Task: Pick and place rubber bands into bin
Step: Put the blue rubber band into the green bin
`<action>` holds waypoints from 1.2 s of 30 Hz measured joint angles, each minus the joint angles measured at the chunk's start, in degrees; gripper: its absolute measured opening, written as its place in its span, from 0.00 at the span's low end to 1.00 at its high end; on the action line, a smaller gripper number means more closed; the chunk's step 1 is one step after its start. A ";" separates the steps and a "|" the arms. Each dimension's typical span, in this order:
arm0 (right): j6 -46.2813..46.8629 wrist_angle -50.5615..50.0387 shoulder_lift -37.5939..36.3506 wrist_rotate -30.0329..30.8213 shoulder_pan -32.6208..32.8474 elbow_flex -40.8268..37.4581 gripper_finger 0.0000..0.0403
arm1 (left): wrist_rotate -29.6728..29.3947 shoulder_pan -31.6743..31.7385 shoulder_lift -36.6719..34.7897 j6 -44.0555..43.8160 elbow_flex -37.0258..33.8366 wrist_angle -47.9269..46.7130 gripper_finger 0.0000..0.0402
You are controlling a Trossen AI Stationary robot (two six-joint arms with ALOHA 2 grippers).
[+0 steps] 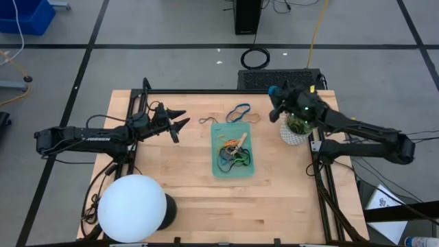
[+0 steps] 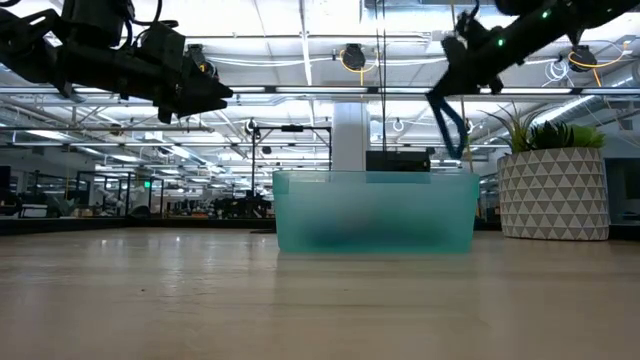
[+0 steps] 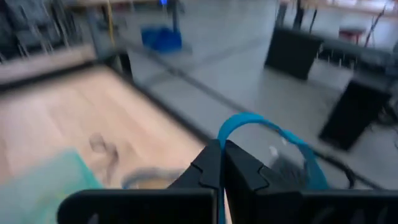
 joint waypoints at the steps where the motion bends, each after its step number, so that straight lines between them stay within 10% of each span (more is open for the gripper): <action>1: -0.23 2.02 -0.56 -0.74 0.00 0.02 0.00 | 0.00 0.00 0.00 0.00 0.00 0.00 0.50; 12: -2.89 23.61 1.48 -13.65 7.14 0.79 0.00 | 0.00 0.00 0.00 -0.02 0.00 -0.02 0.50; 36: -11.77 15.36 32.80 -13.50 25.46 8.22 0.00 | 0.00 -0.02 0.00 -0.04 0.00 -0.32 0.50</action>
